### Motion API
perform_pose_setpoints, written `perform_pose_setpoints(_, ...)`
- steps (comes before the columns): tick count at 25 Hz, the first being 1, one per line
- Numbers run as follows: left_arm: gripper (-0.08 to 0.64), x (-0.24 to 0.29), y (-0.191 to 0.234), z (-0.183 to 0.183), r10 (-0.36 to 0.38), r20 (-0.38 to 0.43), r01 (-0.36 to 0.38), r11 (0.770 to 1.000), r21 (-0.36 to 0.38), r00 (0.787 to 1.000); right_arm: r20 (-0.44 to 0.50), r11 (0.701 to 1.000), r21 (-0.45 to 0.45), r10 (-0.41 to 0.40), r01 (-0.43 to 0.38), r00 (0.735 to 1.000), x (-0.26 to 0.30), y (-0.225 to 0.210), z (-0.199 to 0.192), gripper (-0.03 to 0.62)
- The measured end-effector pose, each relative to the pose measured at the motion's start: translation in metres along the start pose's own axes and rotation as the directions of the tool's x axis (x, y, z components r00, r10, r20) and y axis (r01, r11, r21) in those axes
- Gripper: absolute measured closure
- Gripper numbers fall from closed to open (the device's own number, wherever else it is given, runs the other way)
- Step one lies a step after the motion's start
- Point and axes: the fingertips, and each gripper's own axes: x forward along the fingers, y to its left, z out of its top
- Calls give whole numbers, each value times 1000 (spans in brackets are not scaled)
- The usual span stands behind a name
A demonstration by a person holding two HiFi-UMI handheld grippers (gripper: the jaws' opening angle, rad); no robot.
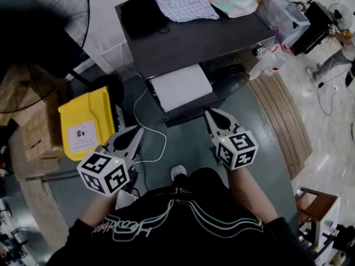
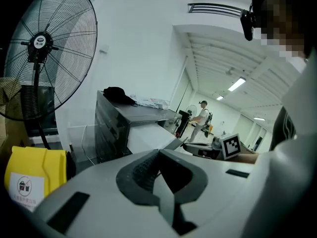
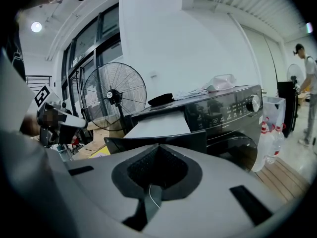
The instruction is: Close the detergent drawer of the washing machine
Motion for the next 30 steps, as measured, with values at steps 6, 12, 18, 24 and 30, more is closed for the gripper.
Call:
perform_pose_setpoints(6,537,-1,12,6,16,3,-16,1000,-4,1000,-6,1000,-3,4,-4,1000,15,-2,8,566)
perform_pose_setpoints(12,537,0,17,17,30,29,-29,999,-20,999,-21,999,-39,16,-16,1000,25,-3,13,566)
perform_pose_setpoints(18,537,-1,17,16,47,34,-46,998,-40,998,-38,998,-54,22,-24,999,29,-3,17,566)
perform_pose_setpoints(24,537,8,13,19,50,27,-48,997,-59,998,-53,998,-51,45,-47,998,37,-6,23,566)
perform_pose_setpoints(30,537,9,16,22,62,31,-60,995,-85,998,-64,996,-64,51,-55,997,45,-6,31,566)
